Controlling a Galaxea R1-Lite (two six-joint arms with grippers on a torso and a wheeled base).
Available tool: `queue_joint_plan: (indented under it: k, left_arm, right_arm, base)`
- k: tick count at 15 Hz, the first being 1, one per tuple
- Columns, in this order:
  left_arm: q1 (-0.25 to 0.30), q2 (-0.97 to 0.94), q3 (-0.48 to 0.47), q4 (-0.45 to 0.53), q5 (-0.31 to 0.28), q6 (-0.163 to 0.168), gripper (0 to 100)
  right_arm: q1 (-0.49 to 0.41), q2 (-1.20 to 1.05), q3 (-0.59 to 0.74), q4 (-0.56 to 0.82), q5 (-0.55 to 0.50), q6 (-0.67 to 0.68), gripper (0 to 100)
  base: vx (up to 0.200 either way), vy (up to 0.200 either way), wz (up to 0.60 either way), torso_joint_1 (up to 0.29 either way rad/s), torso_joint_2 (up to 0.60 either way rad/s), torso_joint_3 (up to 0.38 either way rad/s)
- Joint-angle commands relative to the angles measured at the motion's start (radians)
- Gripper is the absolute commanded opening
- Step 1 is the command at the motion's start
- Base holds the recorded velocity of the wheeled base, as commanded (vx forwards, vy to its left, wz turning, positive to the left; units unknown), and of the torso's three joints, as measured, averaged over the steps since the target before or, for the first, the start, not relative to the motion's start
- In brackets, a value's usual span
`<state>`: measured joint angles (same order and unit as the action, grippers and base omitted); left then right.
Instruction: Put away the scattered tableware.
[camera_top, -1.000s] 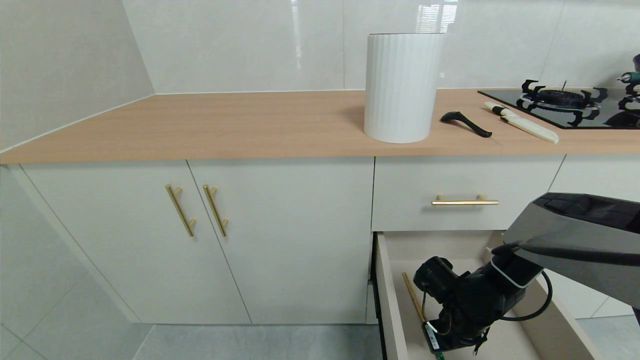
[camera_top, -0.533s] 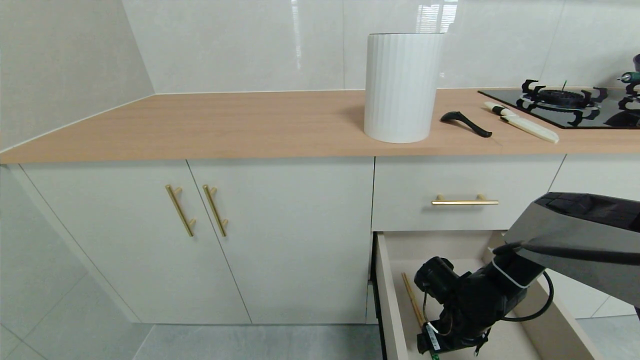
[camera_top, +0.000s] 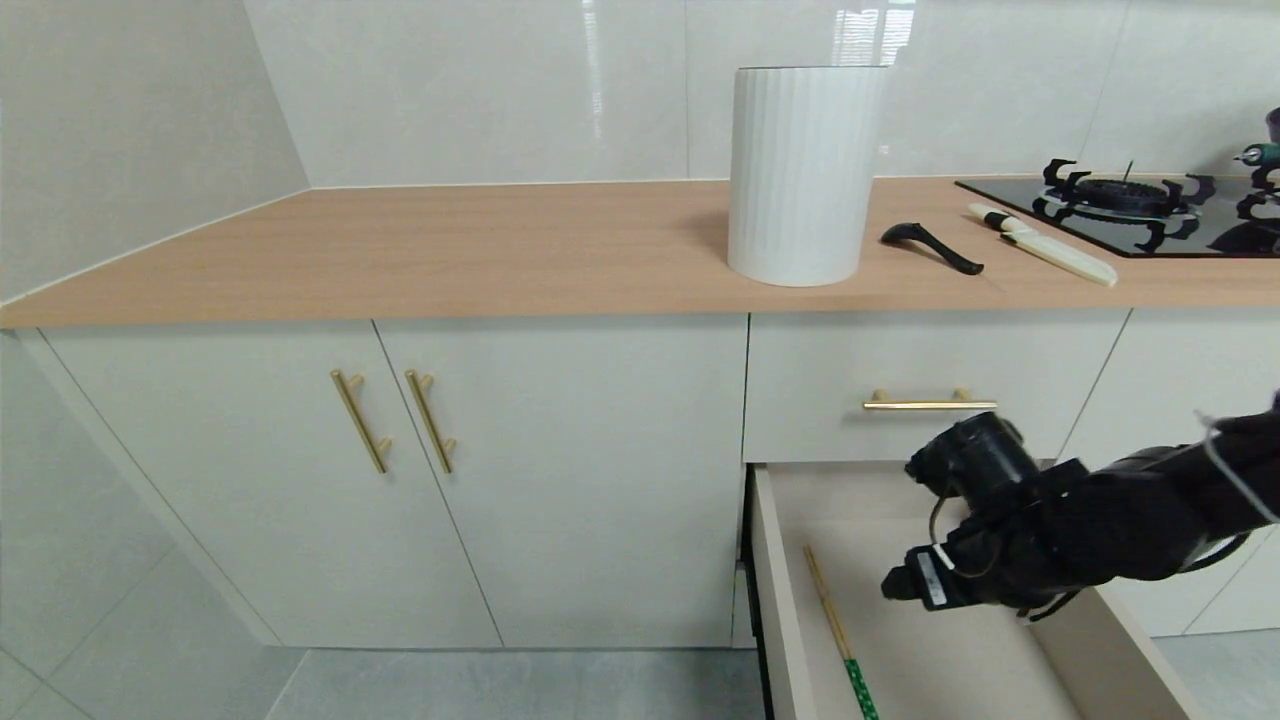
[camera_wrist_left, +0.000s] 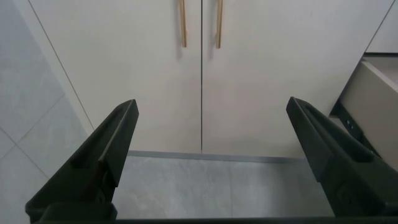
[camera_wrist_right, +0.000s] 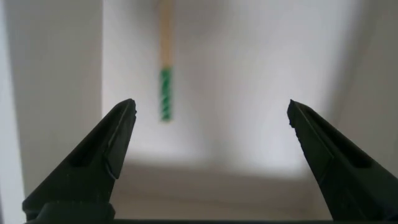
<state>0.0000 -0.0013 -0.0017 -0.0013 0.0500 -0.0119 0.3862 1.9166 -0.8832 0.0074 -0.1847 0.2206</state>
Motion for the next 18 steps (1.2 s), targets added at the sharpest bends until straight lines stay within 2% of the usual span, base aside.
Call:
queue_joint_plan:
  k: [1, 3, 7, 10, 14, 18]
  left_arm:
    - [0.0, 0.001, 0.0, 0.0, 0.001, 0.0, 100]
    - [0.0, 0.001, 0.0, 0.0, 0.001, 0.0, 100]
    - [0.0, 0.001, 0.0, 0.0, 0.001, 0.0, 100]
    - [0.0, 0.001, 0.0, 0.0, 0.001, 0.0, 100]
    - [0.0, 0.001, 0.0, 0.0, 0.001, 0.0, 100]
    - [0.0, 0.001, 0.0, 0.0, 0.001, 0.0, 100]
  right_arm:
    - [-0.113, -0.249, 0.026, 0.0, 0.002, -0.096, 100]
    - [-0.122, -0.33, 0.044, 0.0, 0.004, -0.133, 100]
    - [-0.122, -0.419, 0.087, -0.006, 0.005, -0.218, 100]
    - [-0.158, -0.496, 0.047, -0.027, 0.019, -0.219, 100]
    - [-0.26, -0.426, -0.217, -0.027, 0.203, -0.288, 100]
    - [-0.267, -0.246, -0.482, -0.015, 0.287, -0.353, 100]
  base:
    - [0.0, 0.0, 0.0, 0.0, 0.0, 0.0]
    - [0.0, 0.0, 0.0, 0.018, -0.1, -0.089]
    - [0.0, 0.0, 0.0, 0.08, -0.37, -0.298]
    - [0.0, 0.0, 0.0, 0.071, -0.27, -0.188]
    - [0.0, 0.0, 0.0, 0.005, -0.02, -0.015]
    - [0.0, 0.0, 0.0, 0.0, 0.0, 0.0]
